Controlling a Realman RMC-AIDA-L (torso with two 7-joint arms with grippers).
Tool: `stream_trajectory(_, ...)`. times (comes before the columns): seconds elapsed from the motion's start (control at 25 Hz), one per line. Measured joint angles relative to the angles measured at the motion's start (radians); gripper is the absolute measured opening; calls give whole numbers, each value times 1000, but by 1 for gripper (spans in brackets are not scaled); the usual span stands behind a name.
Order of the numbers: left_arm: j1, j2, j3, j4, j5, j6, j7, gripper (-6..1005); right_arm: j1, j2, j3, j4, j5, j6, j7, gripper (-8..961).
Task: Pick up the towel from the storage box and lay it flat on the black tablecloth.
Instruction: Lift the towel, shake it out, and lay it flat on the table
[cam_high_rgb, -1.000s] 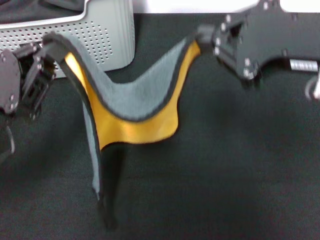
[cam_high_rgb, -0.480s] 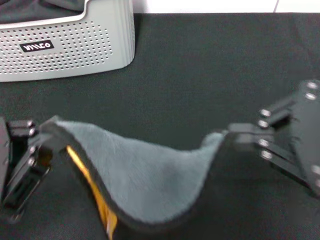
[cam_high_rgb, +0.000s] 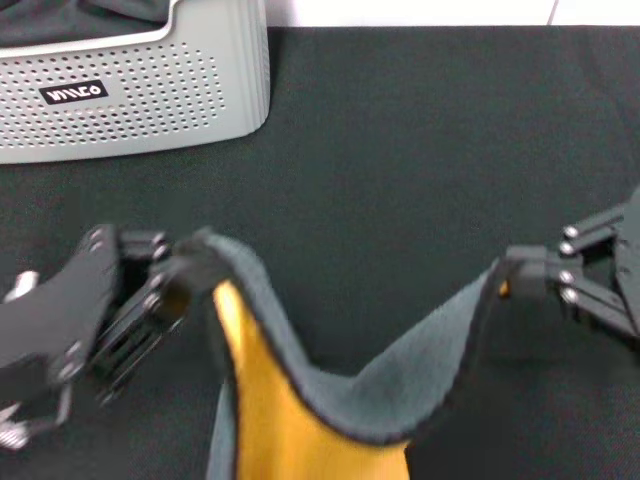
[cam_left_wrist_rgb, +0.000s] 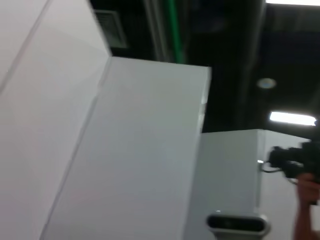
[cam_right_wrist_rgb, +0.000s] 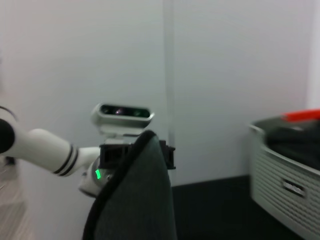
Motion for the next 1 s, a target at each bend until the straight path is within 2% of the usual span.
stream_trajectory(0.12, -180, 7, -46, -267, 51, -28, 108, 12, 69, -2, -23, 148, -42, 61, -35, 7)
stream_trajectory(0.2, -289, 8, -56, -414, 72, -92, 199, 12, 123, -3, -32, 267, -59, 110, -73, 7)
stream_trajectory(0.28, -339, -1, -57, -477, 72, -191, 250, 12, 181, -3, -34, 388, -62, 167, -120, 7)
stream_trajectory(0.44, -353, -36, -59, -428, 49, -381, 295, 12, 314, -1, -14, 637, -58, 256, -211, 7)
stream_trajectory(0.52, -351, -45, -60, -404, 16, -456, 317, 12, 385, -1, 18, 759, -58, 284, -257, 7)
stream_trajectory(0.6, -351, -48, -61, -395, -50, -547, 347, 12, 461, 0, 56, 883, -57, 304, -312, 7)
stream_trajectory(0.72, -353, -47, -61, -391, -75, -563, 352, 12, 541, -1, 97, 997, -59, 313, -369, 7)
stream_trajectory(0.84, -348, -36, -60, -376, -76, -524, 339, 12, 548, -3, 102, 982, -66, 300, -378, 7)
stream_trajectory(1.0, -316, -11, -48, -362, -59, -389, 317, 12, 483, -3, 105, 854, -66, 219, -364, 7)
